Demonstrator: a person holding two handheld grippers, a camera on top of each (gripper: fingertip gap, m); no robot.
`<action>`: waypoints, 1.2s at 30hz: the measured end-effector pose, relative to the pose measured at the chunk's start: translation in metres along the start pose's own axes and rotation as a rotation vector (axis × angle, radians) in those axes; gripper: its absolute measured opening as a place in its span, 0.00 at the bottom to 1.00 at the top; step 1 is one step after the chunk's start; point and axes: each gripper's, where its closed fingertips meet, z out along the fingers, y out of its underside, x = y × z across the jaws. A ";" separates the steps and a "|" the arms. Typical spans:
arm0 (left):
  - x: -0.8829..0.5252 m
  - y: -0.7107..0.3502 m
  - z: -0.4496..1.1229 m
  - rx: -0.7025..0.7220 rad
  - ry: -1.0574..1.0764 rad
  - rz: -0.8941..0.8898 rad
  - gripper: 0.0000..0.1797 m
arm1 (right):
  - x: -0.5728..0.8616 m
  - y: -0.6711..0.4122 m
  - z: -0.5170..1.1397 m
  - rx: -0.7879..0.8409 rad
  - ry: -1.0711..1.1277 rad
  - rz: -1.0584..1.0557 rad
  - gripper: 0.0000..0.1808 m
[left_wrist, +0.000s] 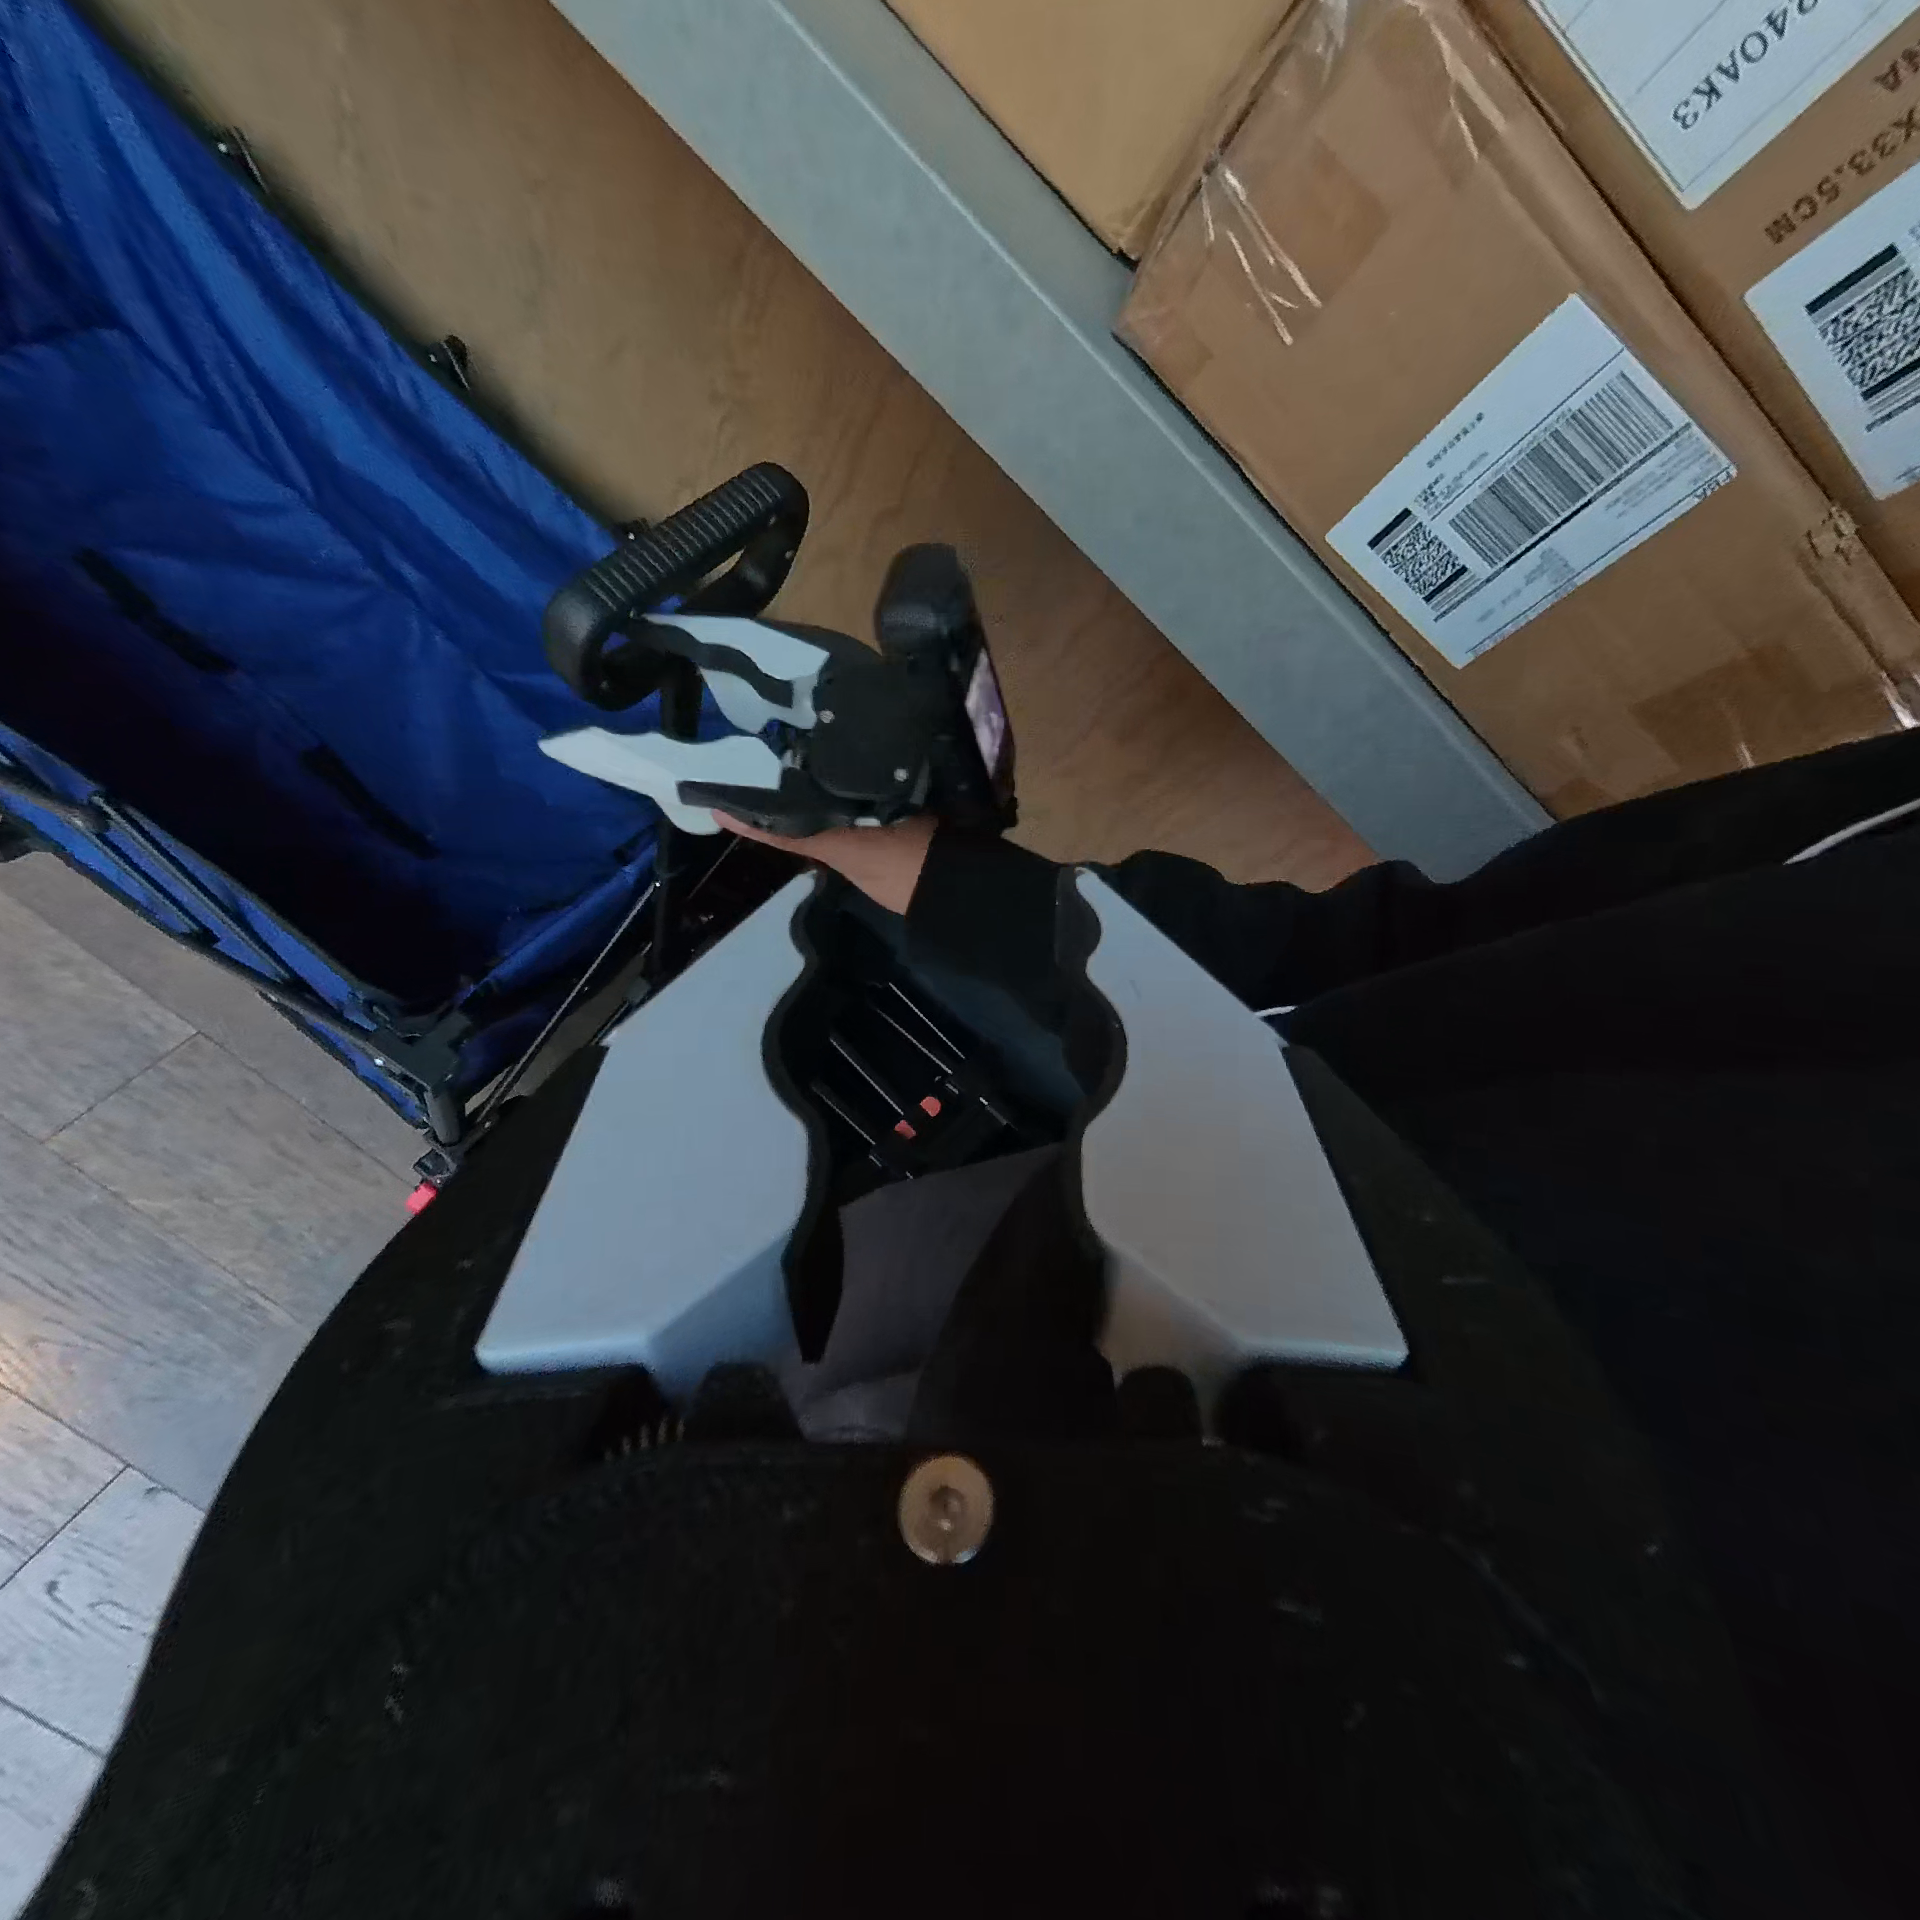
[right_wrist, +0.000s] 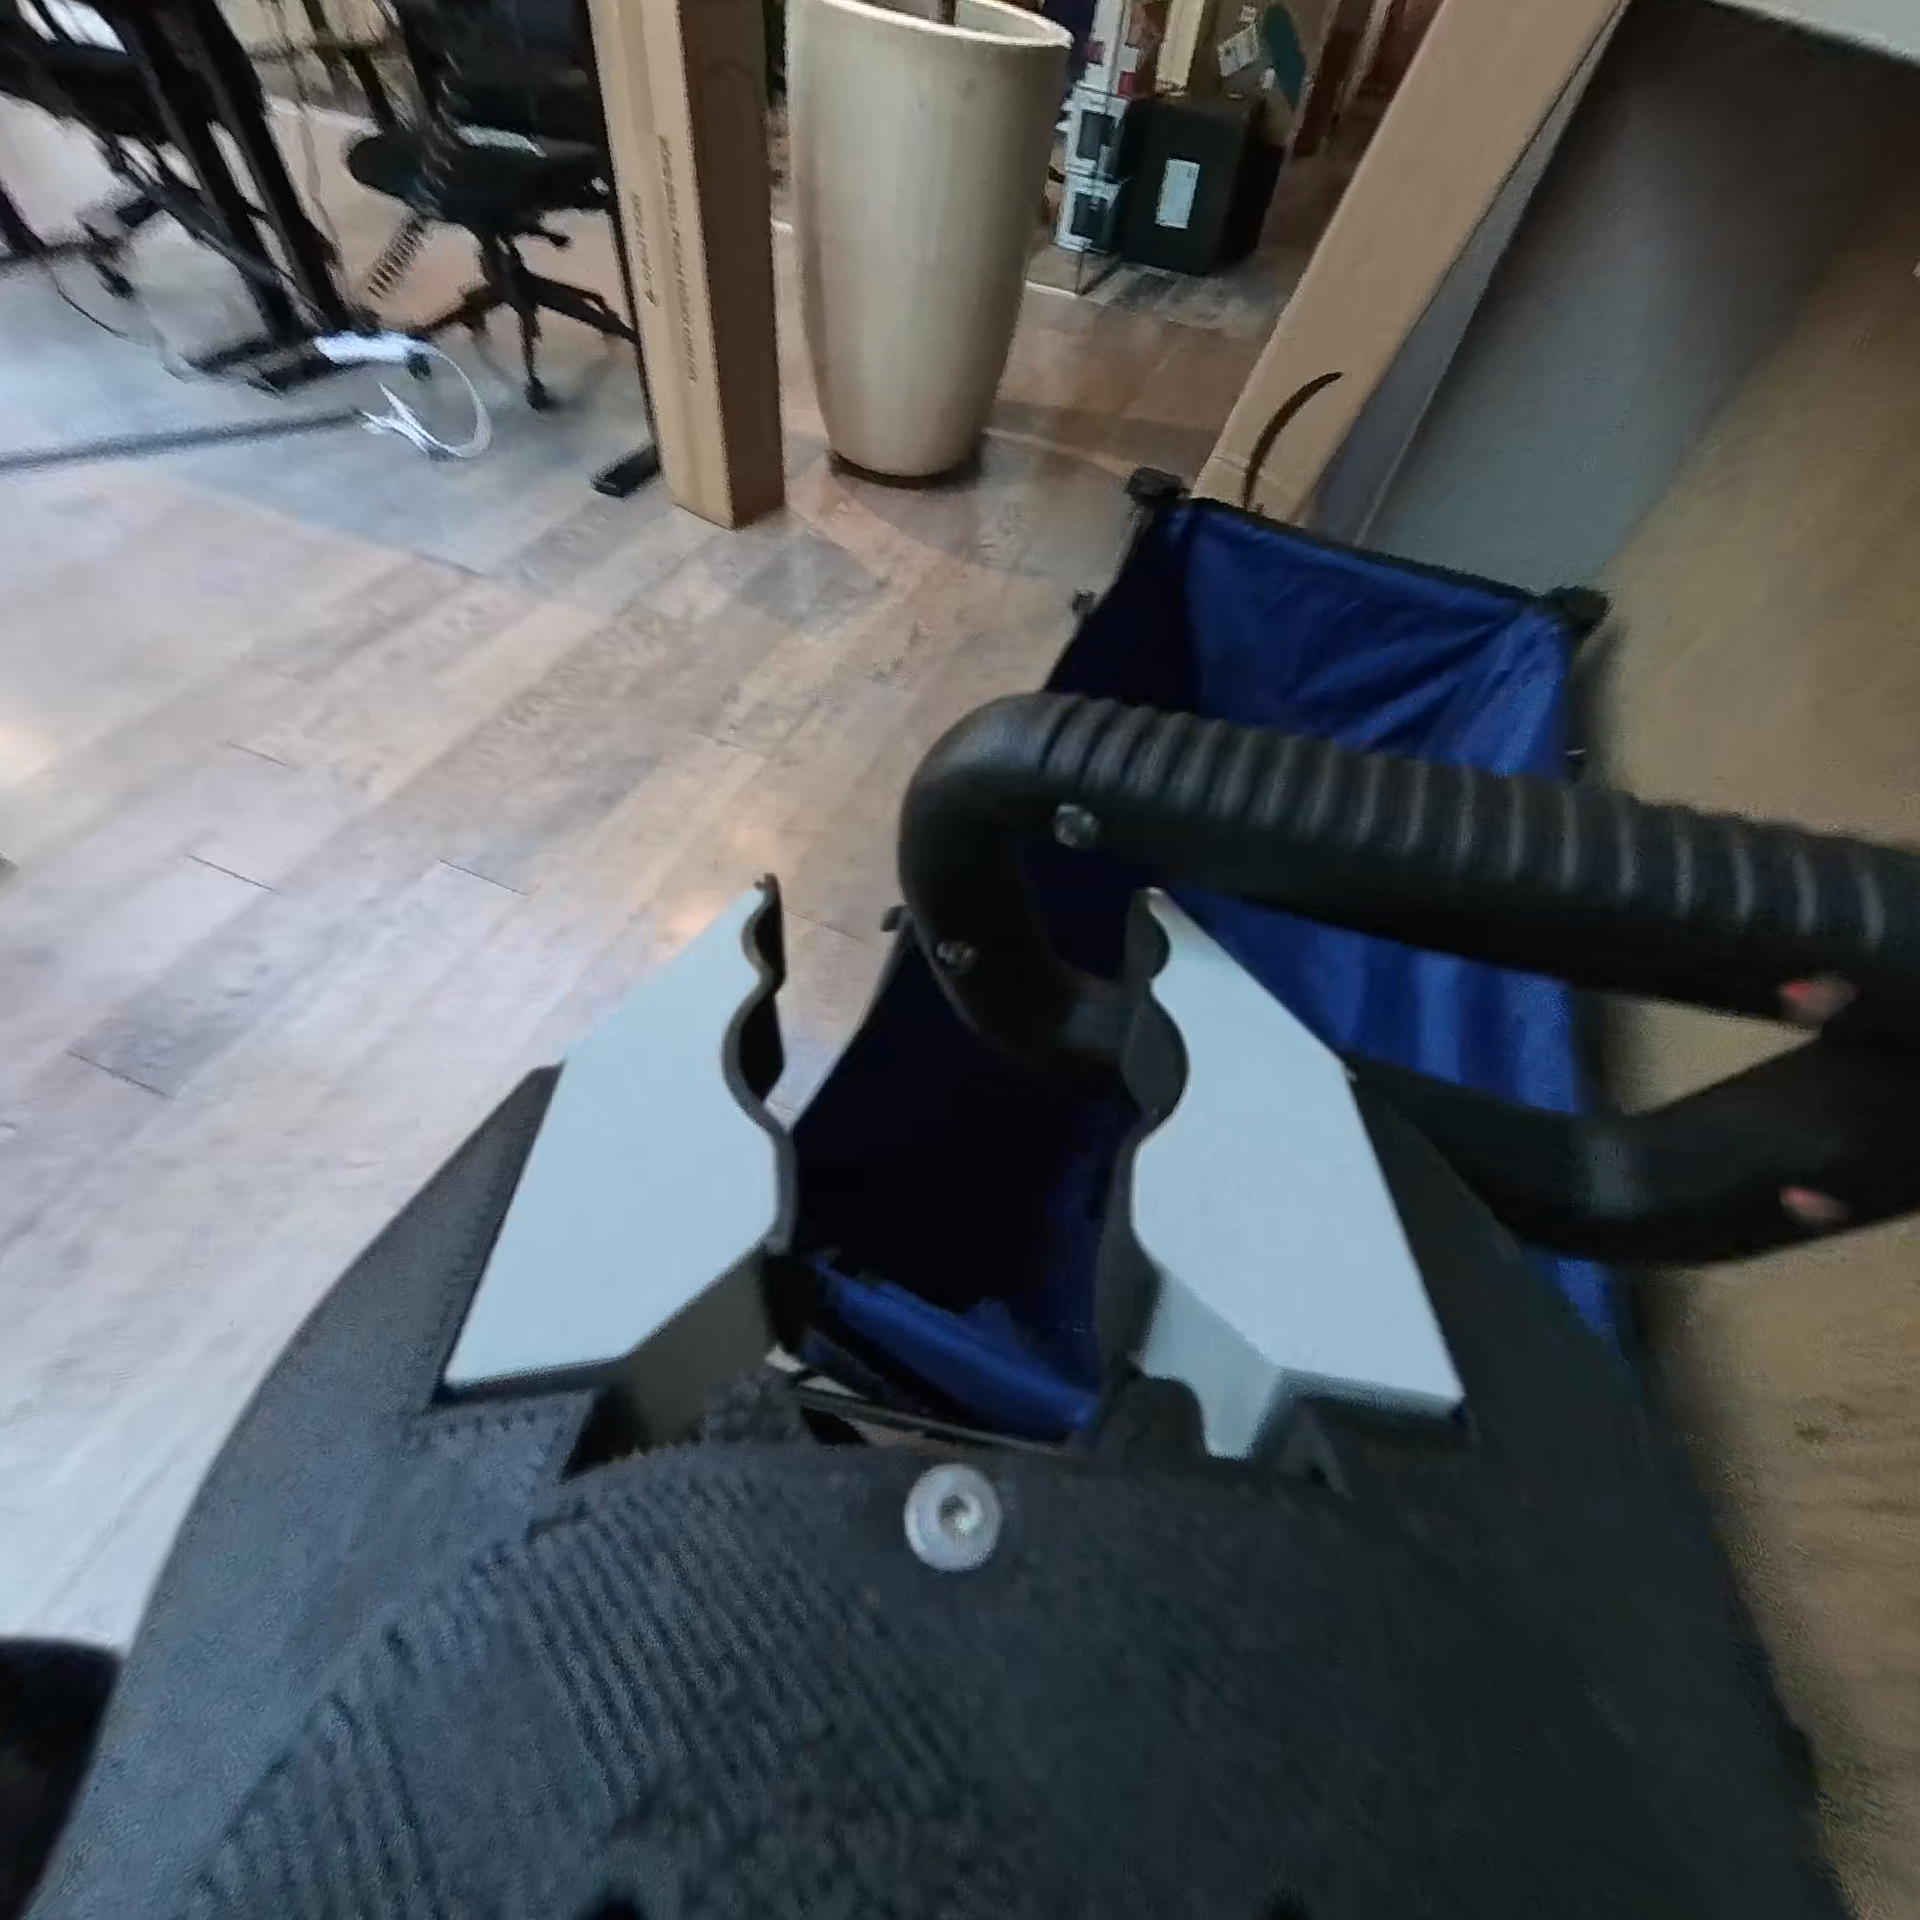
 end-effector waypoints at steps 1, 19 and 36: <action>0.000 0.000 0.000 -0.002 -0.002 0.000 0.23 | 0.003 0.002 0.006 -0.024 0.027 -0.036 0.32; -0.020 -0.001 -0.017 0.042 0.000 -0.061 0.23 | 0.096 0.010 -0.023 -0.020 0.335 0.194 0.14; -0.090 0.002 -0.072 0.091 0.017 -0.128 0.23 | 0.116 0.014 -0.036 -0.055 0.514 0.228 0.12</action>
